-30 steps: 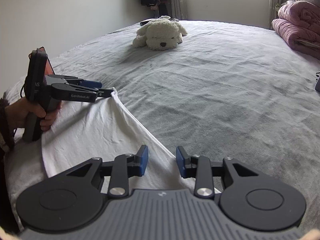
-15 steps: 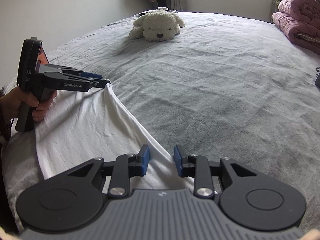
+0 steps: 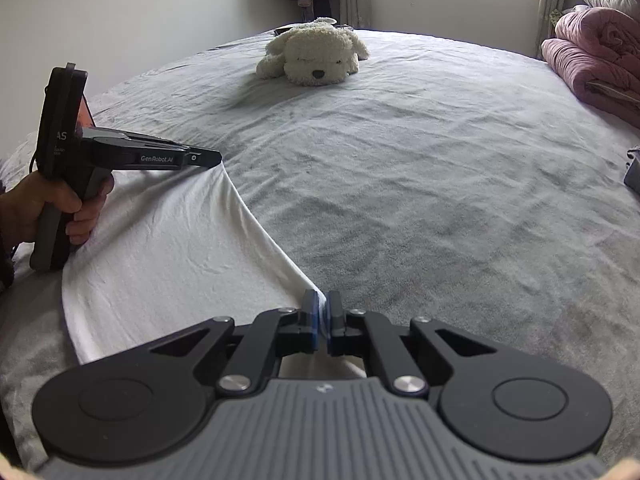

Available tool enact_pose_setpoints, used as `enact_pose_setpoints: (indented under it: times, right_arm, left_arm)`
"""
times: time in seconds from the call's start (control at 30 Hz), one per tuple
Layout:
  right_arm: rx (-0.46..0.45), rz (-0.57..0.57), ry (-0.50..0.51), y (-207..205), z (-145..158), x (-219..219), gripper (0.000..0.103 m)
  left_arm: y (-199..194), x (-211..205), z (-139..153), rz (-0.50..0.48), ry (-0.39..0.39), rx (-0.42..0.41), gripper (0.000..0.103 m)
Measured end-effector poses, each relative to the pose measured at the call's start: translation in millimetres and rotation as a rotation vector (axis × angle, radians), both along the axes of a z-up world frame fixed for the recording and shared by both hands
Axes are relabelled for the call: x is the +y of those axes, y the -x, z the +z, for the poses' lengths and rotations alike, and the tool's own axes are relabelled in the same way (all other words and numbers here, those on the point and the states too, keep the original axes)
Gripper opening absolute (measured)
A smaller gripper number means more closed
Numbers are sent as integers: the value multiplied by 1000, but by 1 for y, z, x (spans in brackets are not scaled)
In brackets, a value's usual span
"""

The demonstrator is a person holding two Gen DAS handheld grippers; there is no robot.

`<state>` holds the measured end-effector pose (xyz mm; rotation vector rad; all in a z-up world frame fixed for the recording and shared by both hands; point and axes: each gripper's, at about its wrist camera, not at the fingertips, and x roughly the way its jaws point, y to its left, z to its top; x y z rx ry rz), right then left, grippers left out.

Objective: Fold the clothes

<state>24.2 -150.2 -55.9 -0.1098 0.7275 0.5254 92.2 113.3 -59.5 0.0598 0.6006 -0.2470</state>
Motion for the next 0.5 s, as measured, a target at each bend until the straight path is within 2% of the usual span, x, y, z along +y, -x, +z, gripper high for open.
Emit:
enact_pose_setpoints:
  times: [0.1, 0.13, 0.2, 0.23, 0.27, 0.4, 0.5]
  right_arm:
    - [-6, -4, 3, -1, 1, 1, 7]
    - [-8, -10, -2, 0, 2, 1, 11]
    - [-15, -23, -5, 2, 4, 0, 21]
    - [-26, -29, 0, 4, 6, 0, 29]
    - [-40, -32, 3, 6, 8, 0, 33]
    - [-82, -14, -17, 16, 17, -3, 36]
    - [-89, 31, -42, 25, 19, -1, 37]
  left_arm:
    - [-2, -3, -2, 9, -19, 1, 9]
    - [-2, -2, -1, 19, -21, 0, 14]
    - [-1, -1, 2, 45, -17, -2, 29]
    - [0, 0, 4, 59, -11, -4, 46]
    - [1, 1, 6, 71, -3, -7, 56]
    - [12, 3, 17, 114, -5, -42, 66]
    - [24, 5, 25, 111, -23, -75, 72]
